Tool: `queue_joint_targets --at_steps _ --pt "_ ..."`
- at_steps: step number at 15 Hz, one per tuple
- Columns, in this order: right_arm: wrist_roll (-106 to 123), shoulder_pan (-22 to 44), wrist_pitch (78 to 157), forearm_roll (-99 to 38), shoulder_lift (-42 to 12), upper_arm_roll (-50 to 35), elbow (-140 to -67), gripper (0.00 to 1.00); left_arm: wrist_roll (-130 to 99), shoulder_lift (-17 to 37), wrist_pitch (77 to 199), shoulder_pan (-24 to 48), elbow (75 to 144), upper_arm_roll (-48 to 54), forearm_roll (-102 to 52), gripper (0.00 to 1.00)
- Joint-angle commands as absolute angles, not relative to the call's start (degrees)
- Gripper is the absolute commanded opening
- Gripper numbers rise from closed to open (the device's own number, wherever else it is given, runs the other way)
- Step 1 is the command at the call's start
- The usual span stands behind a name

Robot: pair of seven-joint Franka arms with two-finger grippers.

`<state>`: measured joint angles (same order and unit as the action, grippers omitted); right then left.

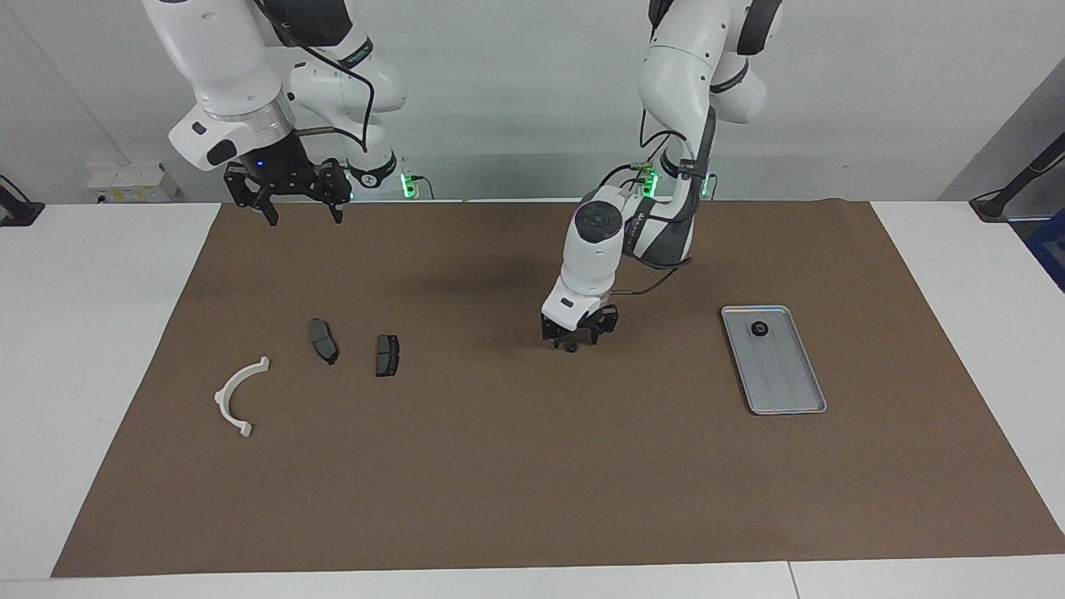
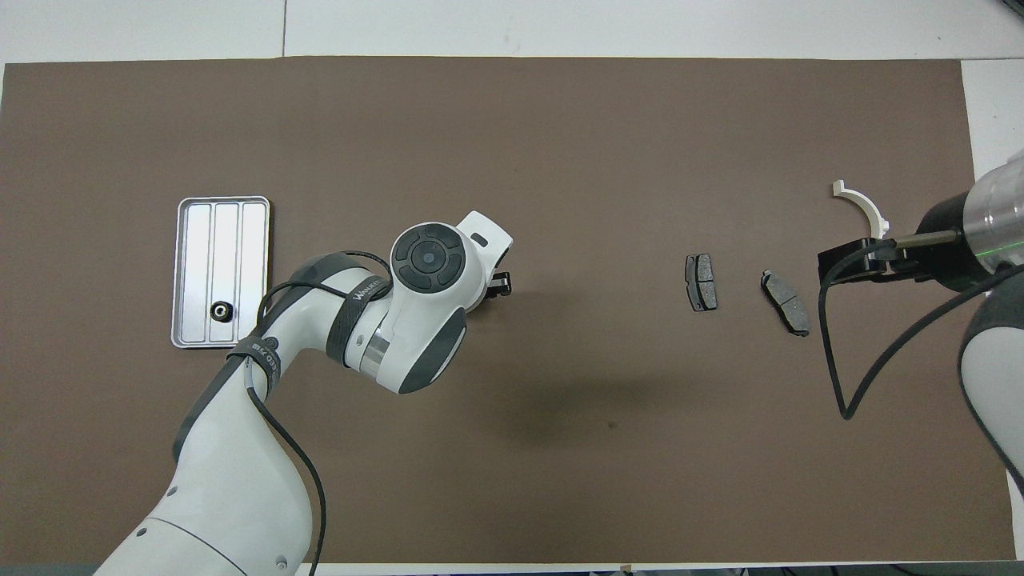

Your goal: Pick bearing gear from pile to tray

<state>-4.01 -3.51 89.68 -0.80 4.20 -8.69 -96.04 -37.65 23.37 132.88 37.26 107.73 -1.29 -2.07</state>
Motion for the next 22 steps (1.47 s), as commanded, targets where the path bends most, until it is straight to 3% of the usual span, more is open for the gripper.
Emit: queue_joint_targets --at_steps 1,2,3,8,13,15,18,22 --pt "-3.3 -4.7 89.9 -2.2 4.6 -9.3 -96.3 1.00 -39.2 22.4 134.2 38.8 109.3 -2.2 -2.9 0.31" --pt "-3.3 -4.7 89.9 -2.2 4.6 -9.3 -96.3 1.00 -41.0 22.4 134.2 38.8 109.3 -2.2 -2.9 0.04" --pt "-3.3 -4.7 89.9 -2.2 4.7 -9.3 -96.3 1.00 -43.7 22.4 134.2 39.0 109.2 -2.2 -2.8 0.00" --pt "-3.3 -4.7 91.4 -2.1 4.6 -9.3 -96.3 1.00 -42.8 22.3 128.3 37.5 105.3 -2.7 -1.7 0.00" --pt "-3.2 -5.4 91.6 -2.1 4.5 -9.2 -96.3 1.00 -23.2 11.0 113.4 23.1 102.1 -2.6 -1.8 0.00" --pt "-2.9 -5.6 91.6 -2.1 4.6 -9.3 -96.3 1.00 -11.4 10.1 111.4 15.6 102.4 -2.6 -2.0 0.00" --pt "-2.9 -5.6 91.6 -2.1 4.6 -9.3 -96.4 1.00 5.8 9.3 115.6 4.3 106.5 -2.6 -2.1 0.00" --pt "-3.1 -5.7 91.6 -2.1 4.6 -9.3 -96.4 1.00 10.6 13.1 130.7 1.2 114.1 -2.7 -2.1 0.00"
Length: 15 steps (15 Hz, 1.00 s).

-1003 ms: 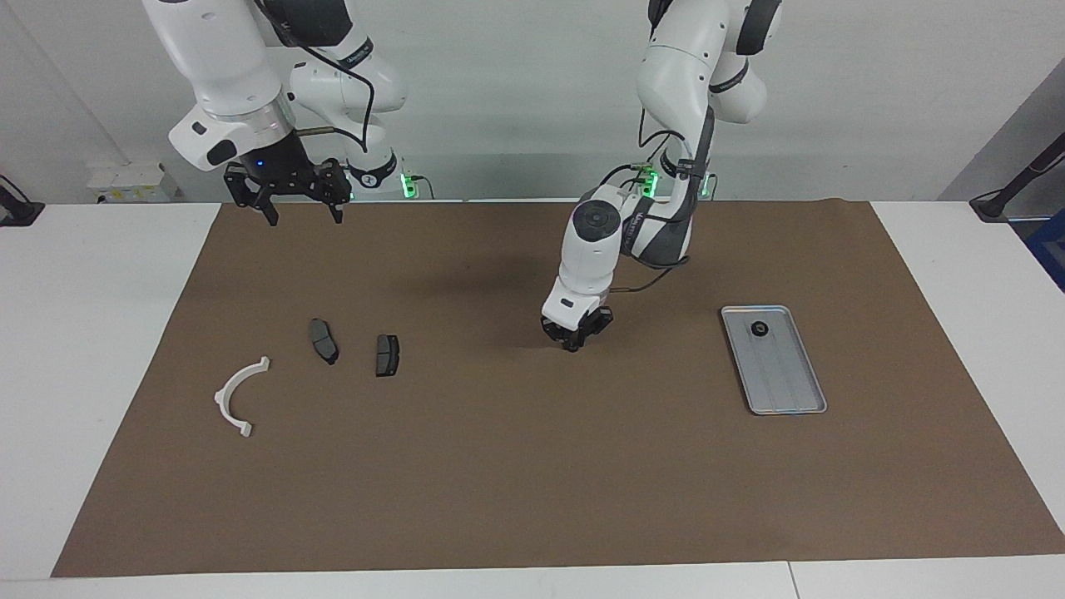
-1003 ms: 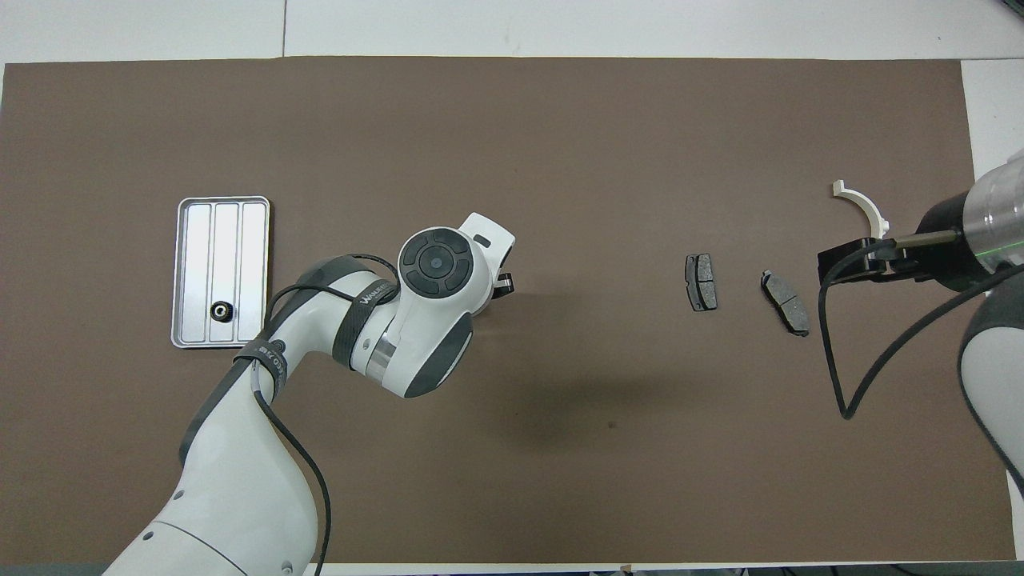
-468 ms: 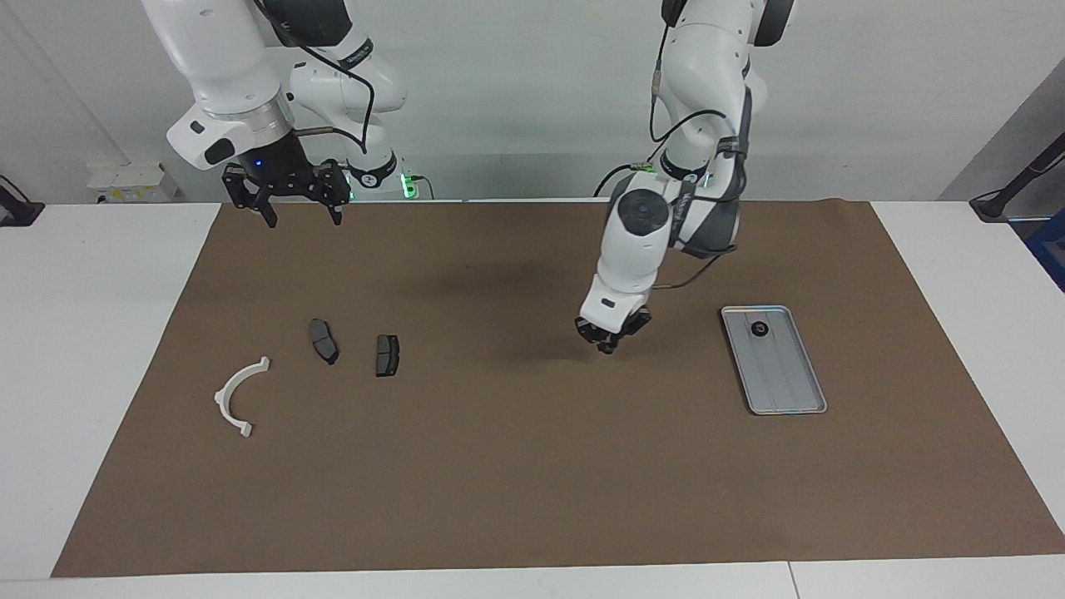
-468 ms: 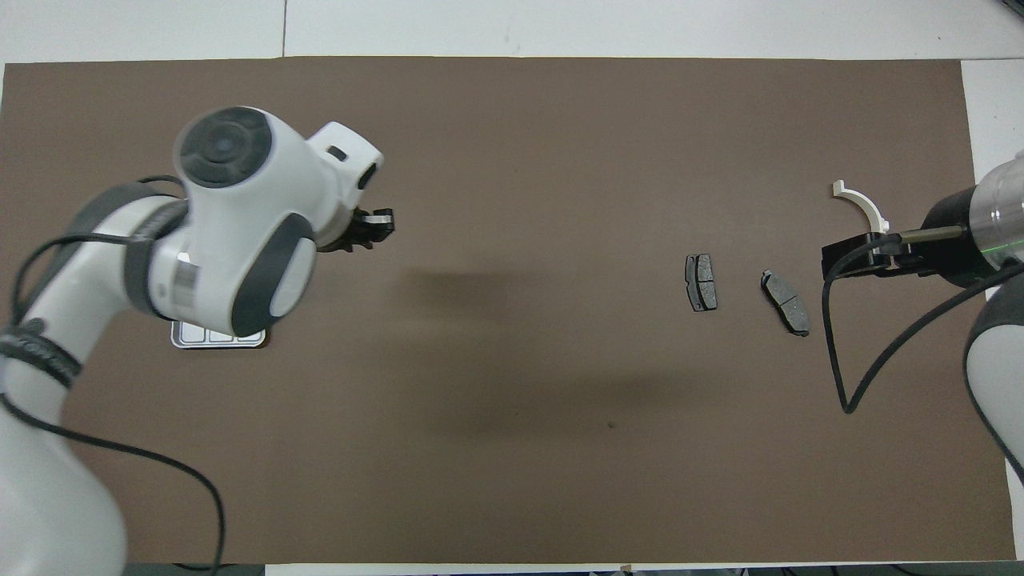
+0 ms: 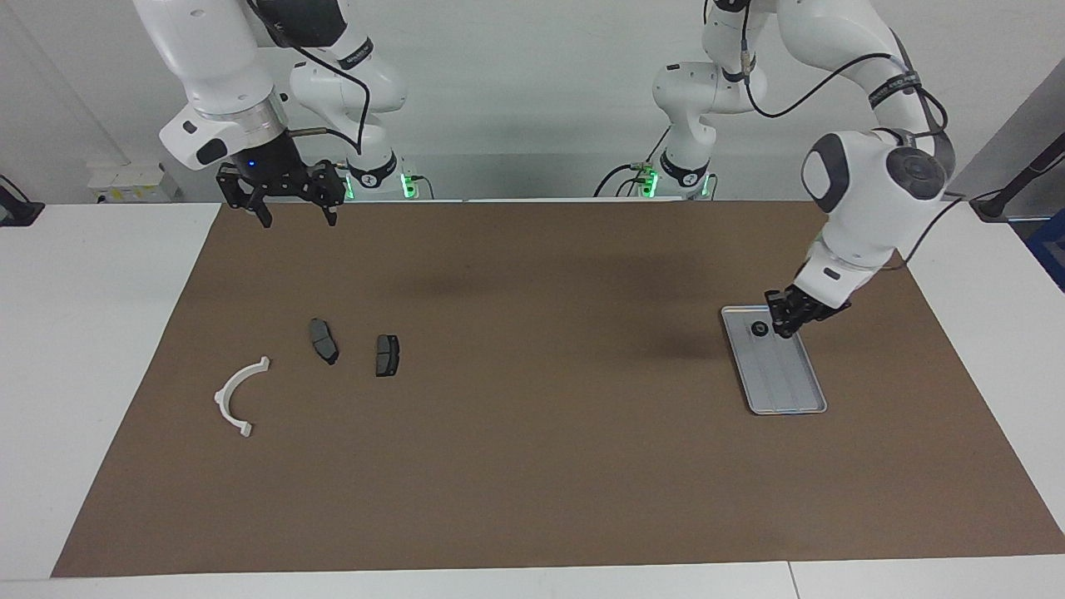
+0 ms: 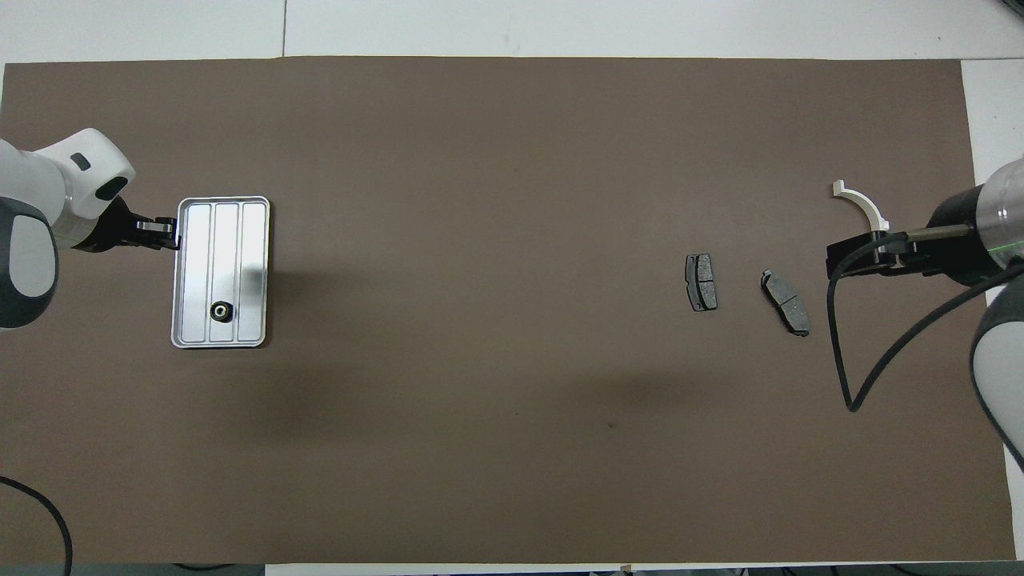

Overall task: Pick bearing gear from pile to tray
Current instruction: 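Lower the second bearing into the silver tray and open the left gripper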

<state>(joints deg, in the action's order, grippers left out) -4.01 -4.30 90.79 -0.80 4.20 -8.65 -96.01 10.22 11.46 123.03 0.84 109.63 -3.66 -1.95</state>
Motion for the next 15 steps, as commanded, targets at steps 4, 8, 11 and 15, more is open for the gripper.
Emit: queue_joint_targets --at_steps 4,8,11,15 --pt "-3.3 -5.7 91.6 -2.2 4.6 -9.3 -96.3 1.00 10.1 14.7 134.8 1.4 115.8 -2.7 -2.1 0.00" --pt "-3.3 -5.8 91.6 -2.2 4.6 -9.2 -96.3 1.00 10.1 16.3 138.1 1.8 117.1 -2.7 -2.1 0.00" --pt "-3.4 -5.8 91.6 -2.2 4.7 -9.2 -96.4 1.00 10.0 16.3 141.8 1.9 119.8 -2.7 -2.1 0.00" --pt "-3.4 -5.7 91.6 -2.2 4.7 -9.2 -96.4 1.00 10.1 16.3 139.5 2.0 119.2 -2.6 -2.1 0.34"
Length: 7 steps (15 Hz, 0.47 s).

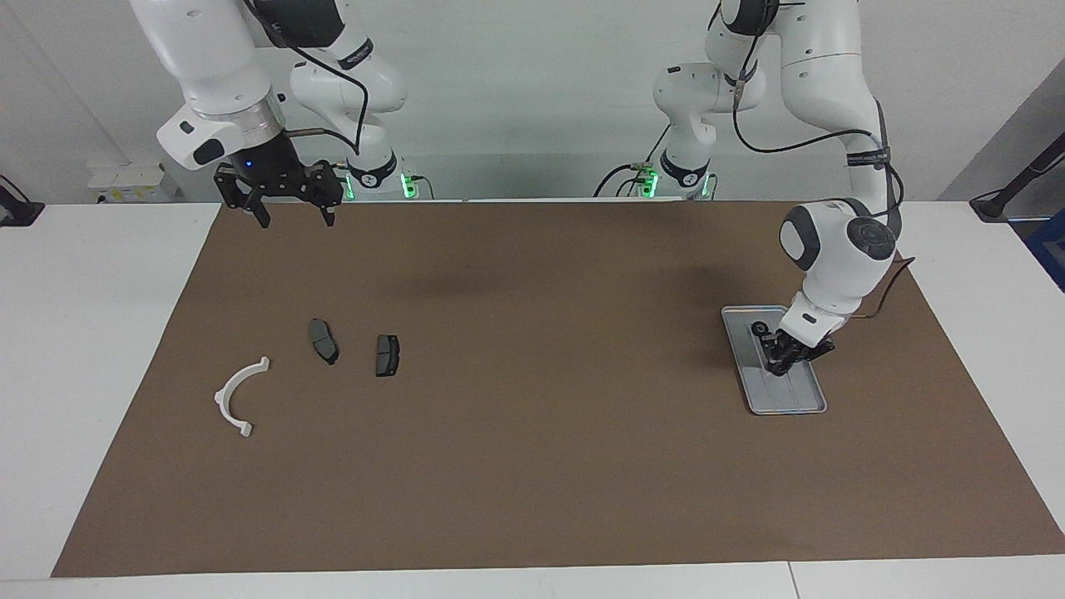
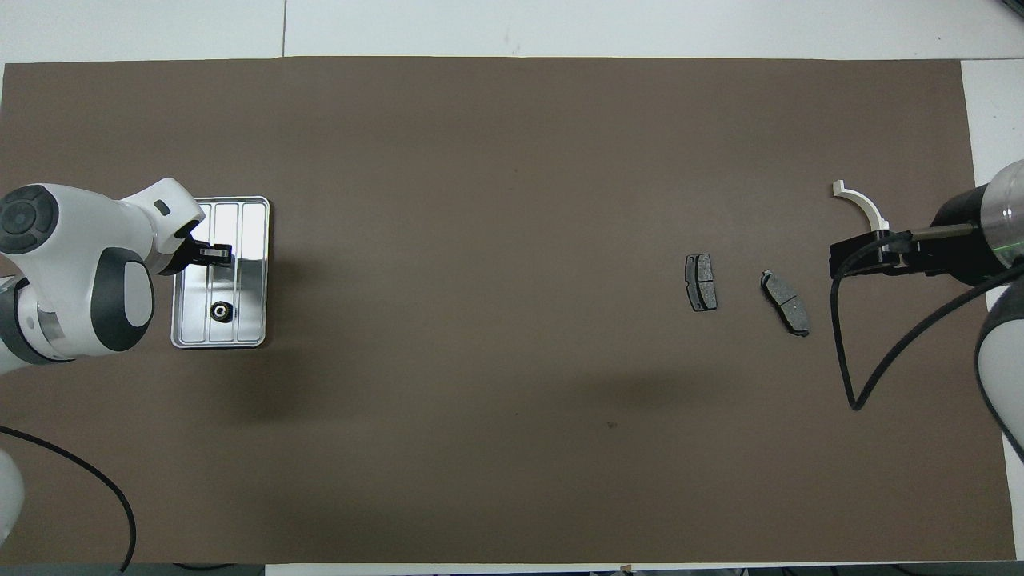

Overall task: Pick bearing gear from pile to tray
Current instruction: 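Lower the second bearing into the silver tray and open the left gripper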

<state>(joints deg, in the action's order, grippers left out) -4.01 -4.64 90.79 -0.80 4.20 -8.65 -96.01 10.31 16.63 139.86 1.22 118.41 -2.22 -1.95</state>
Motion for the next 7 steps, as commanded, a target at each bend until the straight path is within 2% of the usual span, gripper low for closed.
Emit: queue_joint_targets --at_steps 1,2,5,7 --pt "-3.4 -5.7 91.6 -2.2 4.7 -9.2 -96.4 1.00 10.3 15.7 136.7 1.9 118.2 -2.7 -2.1 0.83" --pt "-3.4 -5.7 91.6 -2.2 4.7 -9.2 -96.4 1.00 10.3 14.9 132.0 1.5 115.8 -2.6 -2.1 1.00" --pt "-3.5 -5.6 91.6 -2.2 4.7 -9.2 -96.4 1.00 9.7 12.2 114.5 1.2 103.7 -2.7 -2.1 1.00" --pt "-3.5 -5.5 91.6 -2.2 4.7 -9.3 -96.4 1.00 4.8 9.2 112.1 1.1 99.3 -2.7 -2.1 1.00"
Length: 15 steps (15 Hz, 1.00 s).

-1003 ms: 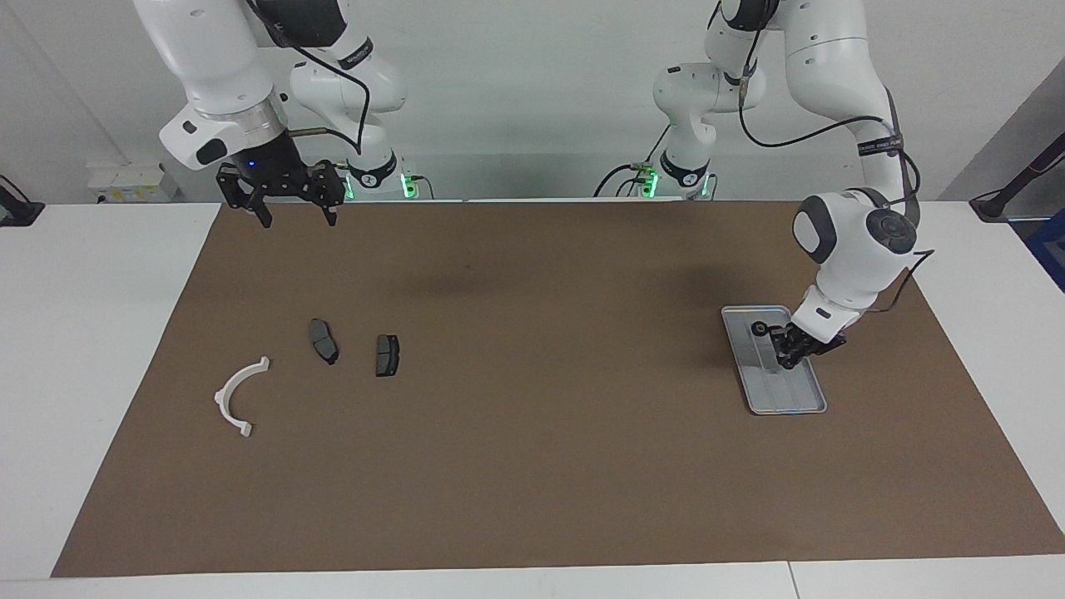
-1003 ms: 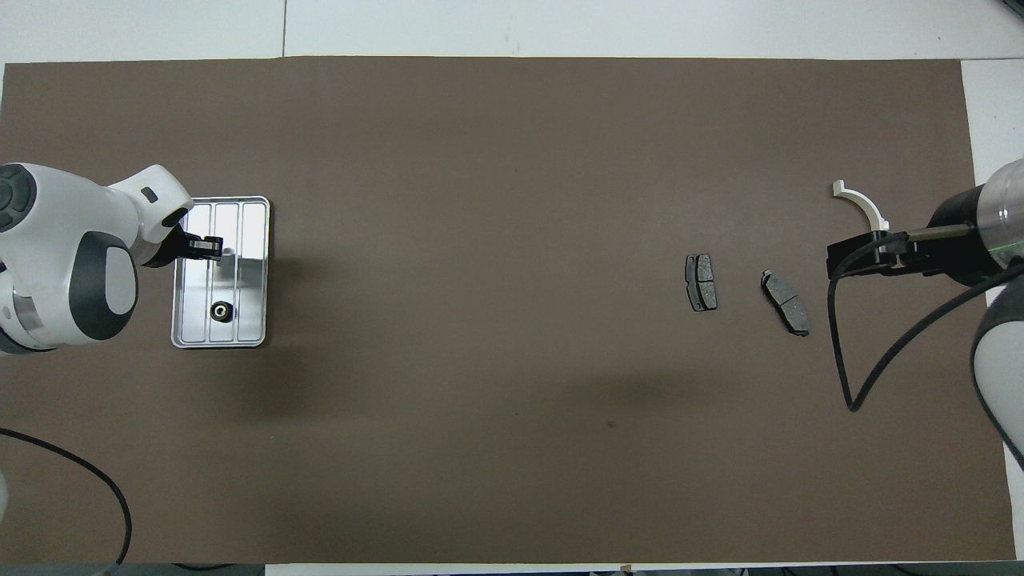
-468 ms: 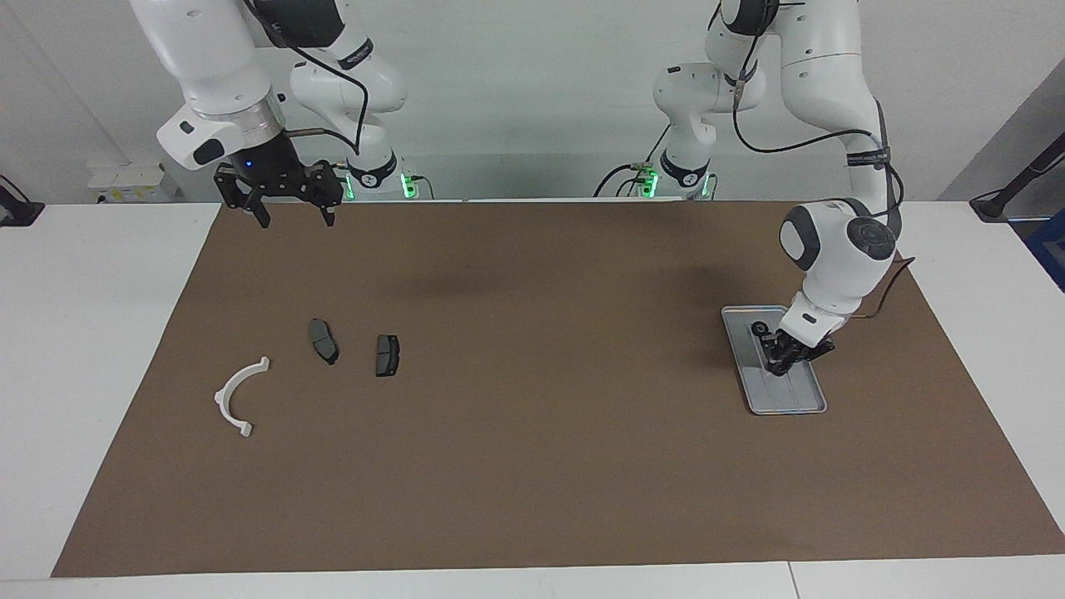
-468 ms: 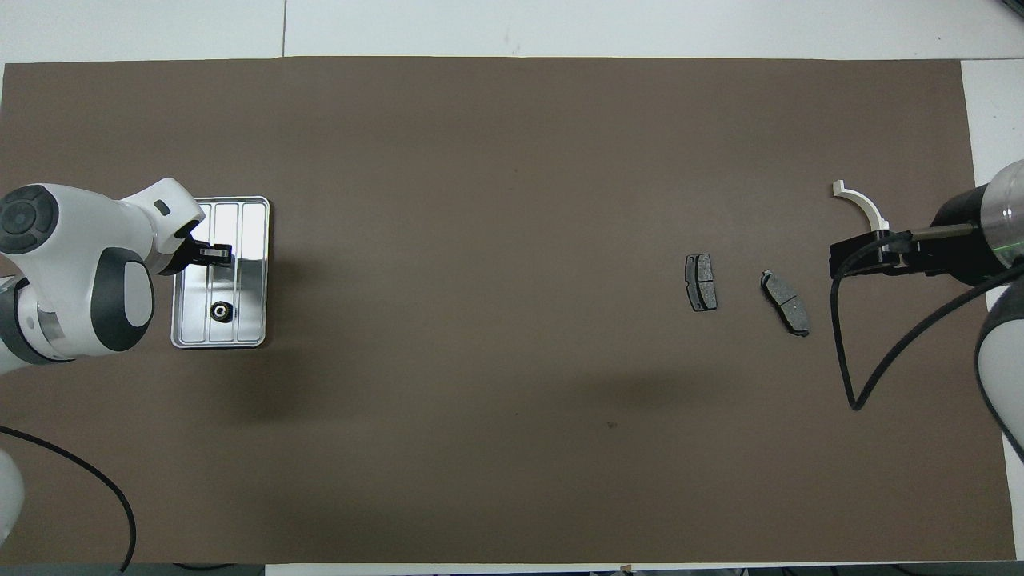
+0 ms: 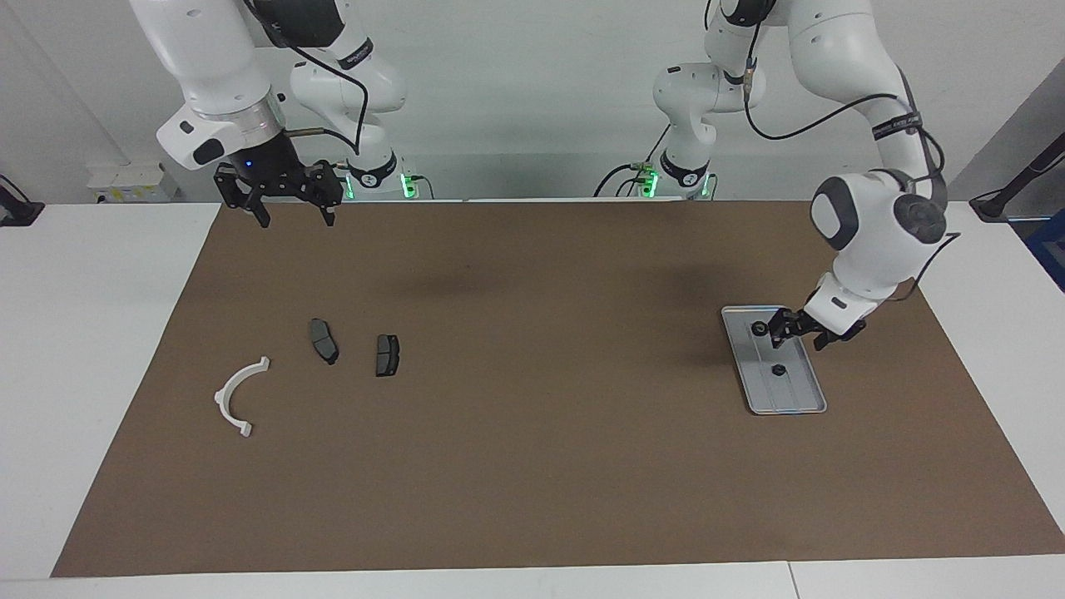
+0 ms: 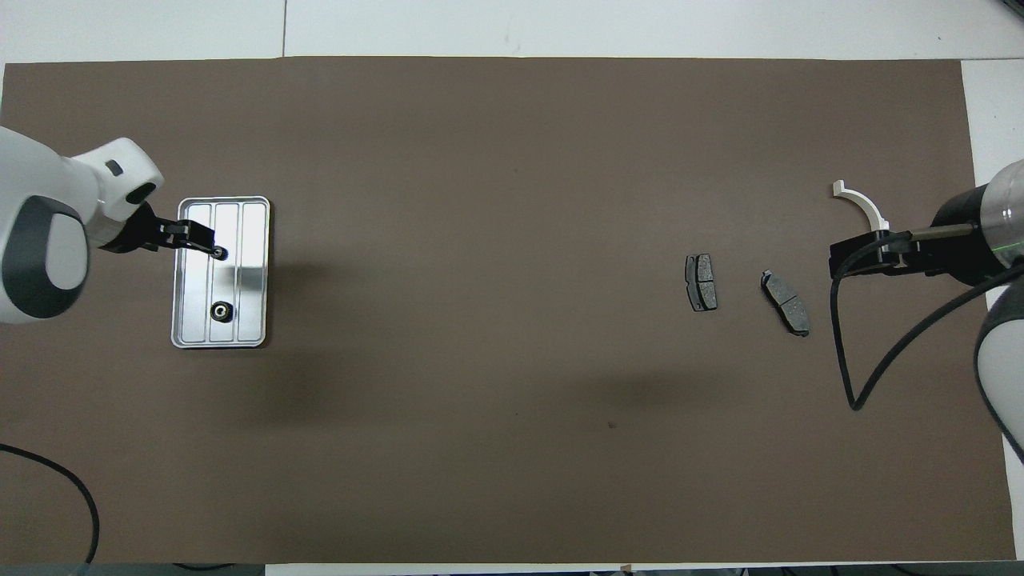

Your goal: Pick bearing gear from pile to tray

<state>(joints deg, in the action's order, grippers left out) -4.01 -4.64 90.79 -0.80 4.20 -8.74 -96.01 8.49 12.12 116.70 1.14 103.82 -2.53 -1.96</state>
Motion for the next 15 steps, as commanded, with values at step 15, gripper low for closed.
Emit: queue_joint_targets --at_steps 15 --pt "-3.0 -6.6 92.5 -2.3 4.7 -9.2 -96.4 1.00 -5.5 -3.6 86.9 2.5 90.8 -0.9 0.9 1.00"
